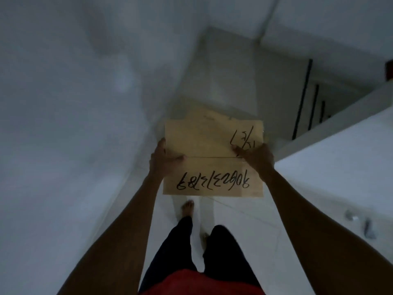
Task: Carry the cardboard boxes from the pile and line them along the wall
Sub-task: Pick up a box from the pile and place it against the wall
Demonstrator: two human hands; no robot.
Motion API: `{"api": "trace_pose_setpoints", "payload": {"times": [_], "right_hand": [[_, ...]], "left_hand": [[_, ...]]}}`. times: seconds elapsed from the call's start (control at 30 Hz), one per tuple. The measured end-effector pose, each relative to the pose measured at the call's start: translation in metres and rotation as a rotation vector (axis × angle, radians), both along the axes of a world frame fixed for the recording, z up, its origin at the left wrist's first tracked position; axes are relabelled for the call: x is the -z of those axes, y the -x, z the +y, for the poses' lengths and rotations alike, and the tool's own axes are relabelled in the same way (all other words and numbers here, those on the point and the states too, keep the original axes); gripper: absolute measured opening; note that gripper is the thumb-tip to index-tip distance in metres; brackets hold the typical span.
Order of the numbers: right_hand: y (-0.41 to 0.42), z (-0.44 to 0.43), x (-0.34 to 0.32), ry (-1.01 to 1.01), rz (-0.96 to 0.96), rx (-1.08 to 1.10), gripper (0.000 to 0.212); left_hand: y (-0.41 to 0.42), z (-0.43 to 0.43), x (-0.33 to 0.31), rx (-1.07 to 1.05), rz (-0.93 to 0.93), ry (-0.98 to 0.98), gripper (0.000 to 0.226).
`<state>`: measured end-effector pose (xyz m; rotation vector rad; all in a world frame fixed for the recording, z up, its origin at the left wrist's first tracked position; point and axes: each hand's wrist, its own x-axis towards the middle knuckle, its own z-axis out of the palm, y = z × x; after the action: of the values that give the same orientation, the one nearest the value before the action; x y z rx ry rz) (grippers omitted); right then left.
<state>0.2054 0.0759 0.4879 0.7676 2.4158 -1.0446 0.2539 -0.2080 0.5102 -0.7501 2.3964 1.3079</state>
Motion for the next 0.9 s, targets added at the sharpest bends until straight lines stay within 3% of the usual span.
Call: {"api": "trace_pose_setpoints", "payload": {"times": [0.2,0.4,0.67,0.9], "right_hand": [[-0.023,-0.096,-0.044,0.039,0.025,-0.349,0.125],[-0.099,-0.227,-0.062,0.093,0.038,-0.668,0.105],[-0.282,-0.381,-0.057,0.101,-0.045,-1.1,0.097],[-0.48,-0.488,-0.021,0.085,-0.117,-1.343,0.113]], "left_hand": [[-0.118,-0.071,-0.032,-0.347,0.038,0.047,0.095],[-0.271,-0.132,-0.043,-0.711,0.072,0.079,0.092],[-0.509,-0.189,-0.04,-1.141,0.045,0.074,0.089],[-0.722,-0.239,-0.025,-1.365,-0.027,0.09,0.085]]}}
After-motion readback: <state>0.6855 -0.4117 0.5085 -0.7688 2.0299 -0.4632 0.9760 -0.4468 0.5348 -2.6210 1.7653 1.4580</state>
